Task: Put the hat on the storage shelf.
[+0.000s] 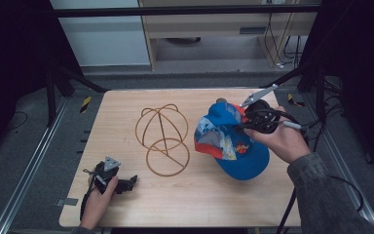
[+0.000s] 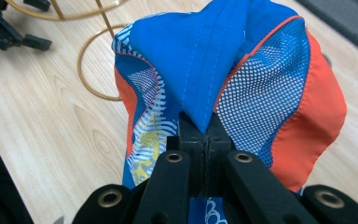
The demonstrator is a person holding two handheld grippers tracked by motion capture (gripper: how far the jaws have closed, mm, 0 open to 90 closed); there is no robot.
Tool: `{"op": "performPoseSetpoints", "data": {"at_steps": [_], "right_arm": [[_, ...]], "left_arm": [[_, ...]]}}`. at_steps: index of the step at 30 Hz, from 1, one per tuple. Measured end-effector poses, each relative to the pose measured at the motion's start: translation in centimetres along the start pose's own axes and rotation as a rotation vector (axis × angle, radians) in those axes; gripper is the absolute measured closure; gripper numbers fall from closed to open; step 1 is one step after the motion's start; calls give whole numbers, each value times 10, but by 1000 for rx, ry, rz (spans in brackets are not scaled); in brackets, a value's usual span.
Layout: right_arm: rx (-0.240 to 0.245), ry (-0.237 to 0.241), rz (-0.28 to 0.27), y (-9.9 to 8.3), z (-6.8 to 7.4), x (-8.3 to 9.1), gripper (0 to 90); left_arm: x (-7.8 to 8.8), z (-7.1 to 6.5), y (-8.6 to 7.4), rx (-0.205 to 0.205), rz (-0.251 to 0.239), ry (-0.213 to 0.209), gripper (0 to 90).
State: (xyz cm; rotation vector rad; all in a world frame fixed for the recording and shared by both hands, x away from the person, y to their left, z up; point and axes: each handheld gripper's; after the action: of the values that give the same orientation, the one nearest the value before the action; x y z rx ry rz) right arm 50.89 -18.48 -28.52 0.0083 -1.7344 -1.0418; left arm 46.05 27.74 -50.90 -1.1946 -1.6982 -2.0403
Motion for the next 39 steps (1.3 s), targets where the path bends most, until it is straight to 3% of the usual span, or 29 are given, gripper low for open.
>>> {"op": "performPoseSetpoints", "data": {"at_steps": [1,11,23,32,39], "right_arm": [[6,-18,-5,5,1,10,897],[54,-20,-92,30,8,49,897],[101,-23,-162,64,17,83,898],[124,-18,-190,84,26,90,898],[144,10,-216,104,37,83,898]], "left_arm": [[0,0,0,0,0,0,0],[0,0,0,-4,1,1,0],[0,0,0,-4,4,0,0],[0,0,0,-5,4,0,0],[0,0,0,-1,1,1,0]]}}
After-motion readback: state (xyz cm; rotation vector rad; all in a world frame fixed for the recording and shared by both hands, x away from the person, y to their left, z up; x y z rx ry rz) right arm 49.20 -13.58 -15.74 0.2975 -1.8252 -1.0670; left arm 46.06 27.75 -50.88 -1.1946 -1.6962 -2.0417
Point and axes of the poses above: each handheld gripper's, and its own axes: x roughly backward along the jaws, y roughly out of its top, z roughly to its left, and after that the axes turned 2 degrees about x, right-handed
